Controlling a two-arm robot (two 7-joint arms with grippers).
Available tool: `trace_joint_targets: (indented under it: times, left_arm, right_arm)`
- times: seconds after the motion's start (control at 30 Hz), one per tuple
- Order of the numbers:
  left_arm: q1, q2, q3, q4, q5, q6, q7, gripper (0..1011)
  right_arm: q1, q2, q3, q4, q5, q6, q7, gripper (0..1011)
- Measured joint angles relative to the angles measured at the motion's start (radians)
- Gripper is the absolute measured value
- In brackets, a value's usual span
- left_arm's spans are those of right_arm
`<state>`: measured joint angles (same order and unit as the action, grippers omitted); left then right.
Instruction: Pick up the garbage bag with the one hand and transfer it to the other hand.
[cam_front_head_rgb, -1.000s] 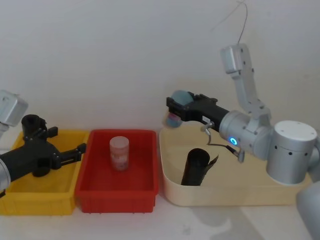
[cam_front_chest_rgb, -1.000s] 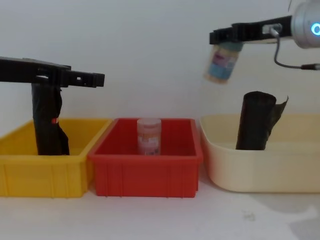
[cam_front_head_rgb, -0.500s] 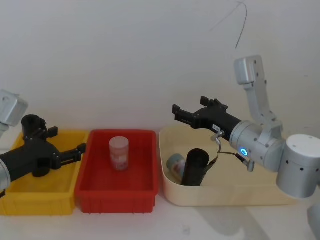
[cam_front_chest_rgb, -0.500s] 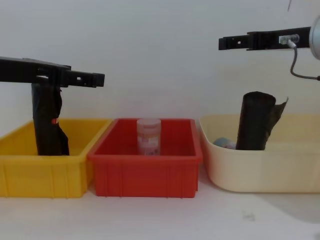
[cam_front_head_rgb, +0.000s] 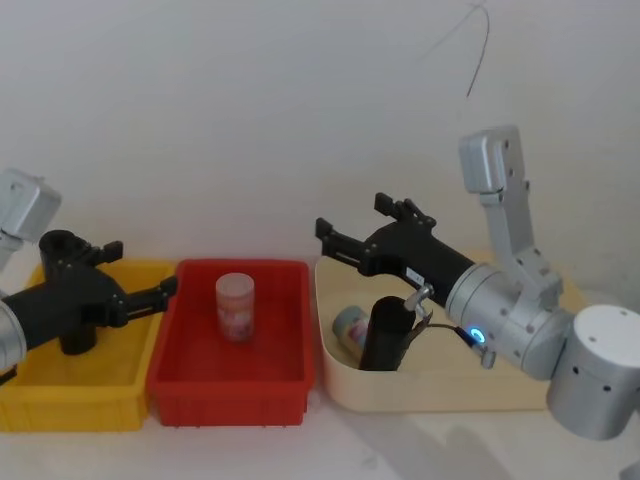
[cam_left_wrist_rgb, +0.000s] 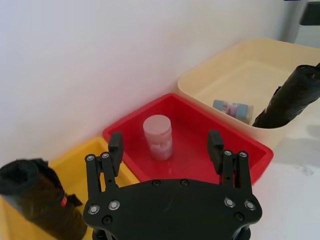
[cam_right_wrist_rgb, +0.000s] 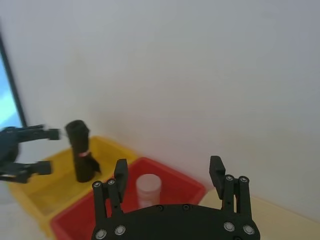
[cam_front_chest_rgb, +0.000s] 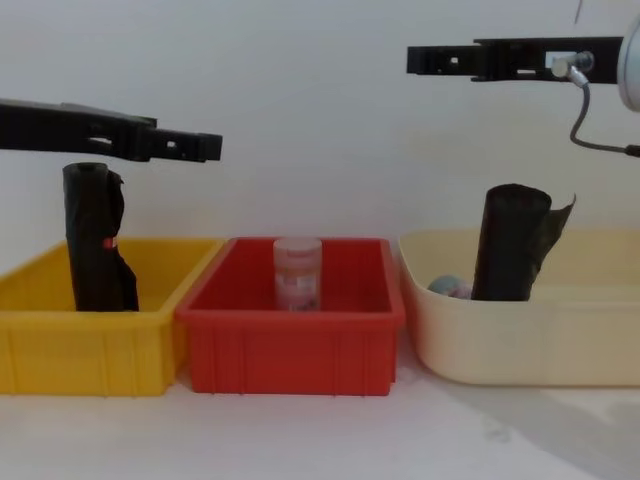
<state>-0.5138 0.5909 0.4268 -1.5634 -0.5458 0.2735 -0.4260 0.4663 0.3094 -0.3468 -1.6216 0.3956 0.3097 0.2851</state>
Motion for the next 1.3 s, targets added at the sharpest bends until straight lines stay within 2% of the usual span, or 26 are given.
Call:
trace_joint_targets:
  times: [0.2,0.43,1.3]
  left_arm:
    - [-0.039,-0.02,0.019,0.033,0.014,-0.015,-0.035,1001]
    - [-0.074,-0.039,0.037,0.062,0.023,-0.026,-0.067,1001]
    - [-0.114,-0.061,0.058,0.096,0.033,-0.038,-0.105,1001]
  right_arm:
    - [-0.042,0.011,-0.012,-0.07,0.005,0.0,-0.003,1000]
    - [-0.072,0.012,-0.018,-0.11,0.005,0.011,-0.026,1000]
    - [-0.128,-0.012,-0.026,-0.153,-0.004,0.044,-0.072,1000]
